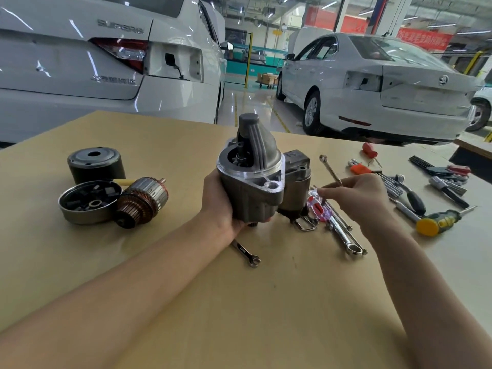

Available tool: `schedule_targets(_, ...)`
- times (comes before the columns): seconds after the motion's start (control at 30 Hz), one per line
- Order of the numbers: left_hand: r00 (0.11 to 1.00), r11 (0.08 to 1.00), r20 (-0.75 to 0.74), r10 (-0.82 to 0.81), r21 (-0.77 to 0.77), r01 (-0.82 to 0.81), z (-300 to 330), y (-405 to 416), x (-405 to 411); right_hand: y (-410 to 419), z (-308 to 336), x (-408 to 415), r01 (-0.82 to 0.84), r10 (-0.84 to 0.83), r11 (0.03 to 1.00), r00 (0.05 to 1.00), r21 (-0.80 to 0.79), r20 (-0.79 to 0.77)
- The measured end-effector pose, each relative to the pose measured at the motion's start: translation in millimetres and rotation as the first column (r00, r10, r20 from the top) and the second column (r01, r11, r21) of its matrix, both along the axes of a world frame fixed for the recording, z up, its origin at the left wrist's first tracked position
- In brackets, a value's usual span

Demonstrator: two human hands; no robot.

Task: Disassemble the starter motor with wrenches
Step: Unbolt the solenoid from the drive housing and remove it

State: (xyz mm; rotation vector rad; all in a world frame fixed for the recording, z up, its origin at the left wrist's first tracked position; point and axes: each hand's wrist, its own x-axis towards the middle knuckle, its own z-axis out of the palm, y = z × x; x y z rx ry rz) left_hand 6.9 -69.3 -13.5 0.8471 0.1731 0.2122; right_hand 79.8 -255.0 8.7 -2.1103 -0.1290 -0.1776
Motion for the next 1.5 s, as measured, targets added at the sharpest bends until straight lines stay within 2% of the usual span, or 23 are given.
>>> schedule_targets(0.13,1.0,1.0,-0.007,-0.01,0.0,0.01,-1,0,0,-5,1,2,-0.059,0.053,0.994,0.997,-0.092,-0.059)
schedule_targets(0.2,1.0,1.0,-0.01,-0.011,0.0,0.011,-1,1,0,-6,2,1,-0.074,0.07,0.996,0.995,-0.059,-0.068)
schedule_targets(0.3,1.0,1.0,0.0,-0.016,-0.021,0.016,-1,0,0,-10,1,9,0.024,-0.022,0.999,0.999,0.045,-0.047)
schedule_targets(0.33,1.0,0.999,0.0,-0.016,-0.03,0.016,-1,0,0,-12,-1,14,0.087,-0.087,0.996,0.996,-0.02,-0.022)
schedule_targets(0.4,1.0,0.999,-0.002,-0.02,-0.04,0.02,0,0,0,-18,-7,22,0.18,-0.182,0.932,0.983,-0.314,0.025)
schedule_targets(0.47,1.0,0.999,-0.014,-0.015,-0.038,0.015,0,0,0,-21,-15,25,0.161,-0.188,0.843,0.982,-0.513,-0.002)
schedule_targets(0.57,1.0,0.998,-0.02,-0.013,-0.07,0.012,-1,0,2,-25,-22,29,0.118,-0.183,0.783,0.982,-0.611,-0.045)
schedule_targets(0.67,0.999,0.995,-0.008,-0.032,-0.098,0.031,-2,1,2,-23,-21,29,0.148,-0.152,0.751,0.987,-0.643,0.05)
schedule_targets(0.7,0.999,0.994,-0.011,-0.037,-0.105,0.035,-2,2,2,-21,-18,27,0.183,-0.128,0.787,0.983,-0.589,0.135)
schedule_targets(0.73,0.999,0.993,-0.015,-0.039,-0.112,0.037,-2,3,2,-18,-14,23,0.18,-0.085,0.864,0.972,-0.47,0.217)
schedule_targets(0.77,0.999,0.992,-0.018,-0.042,-0.118,0.039,-2,4,2,-14,-10,18,0.103,-0.021,0.946,0.965,-0.307,0.26)
schedule_targets(0.8,0.999,0.992,-0.019,-0.044,-0.123,0.041,-1,5,2,-9,-4,11,-0.058,0.091,0.989,0.965,-0.139,0.247)
schedule_targets(0.83,0.999,0.991,-0.023,-0.045,-0.129,0.041,-1,6,3,-4,1,3,-0.265,0.262,0.964,0.946,-0.011,0.189)
schedule_targets(0.87,0.999,0.989,-0.027,-0.046,-0.14,0.041,0,6,2,0,1,-2,-0.437,0.429,0.898,0.895,0.055,0.12)
schedule_targets(0.93,0.998,0.988,-0.035,-0.044,-0.149,0.039,2,6,2,6,-6,-6,-0.598,0.599,0.801,0.799,-0.037,0.048)
schedule_targets(1.0,0.998,0.987,-0.044,-0.042,-0.154,0.035,4,7,0,15,-14,-10,-0.614,0.627,0.775,0.777,-0.15,0.057)
schedule_targets(1.03,0.998,0.986,-0.05,-0.043,-0.164,0.035,5,7,0,17,-16,-10,-0.616,0.626,0.778,0.777,-0.124,0.069)
schedule_targets(1.17,0.993,0.972,-0.095,-0.068,-0.231,0.044,13,10,-5,17,-16,-11,-0.652,0.644,0.743,0.758,0.149,0.103)
schedule_targets(1.3,0.979,0.956,-0.068,-0.191,-0.24,0.169,22,16,-10,21,-12,-11,-0.655,0.675,0.668,0.733,0.354,0.084)
schedule_targets(1.43,0.967,0.964,-0.058,-0.248,-0.118,0.24,27,21,-9,22,-12,-14,-0.619,0.661,0.667,0.748,0.415,0.052)
schedule_targets(1.5,0.959,0.952,-0.039,-0.282,-0.131,0.275,28,23,-8,23,-11,-16,-0.568,0.629,0.682,0.777,0.462,0.026)
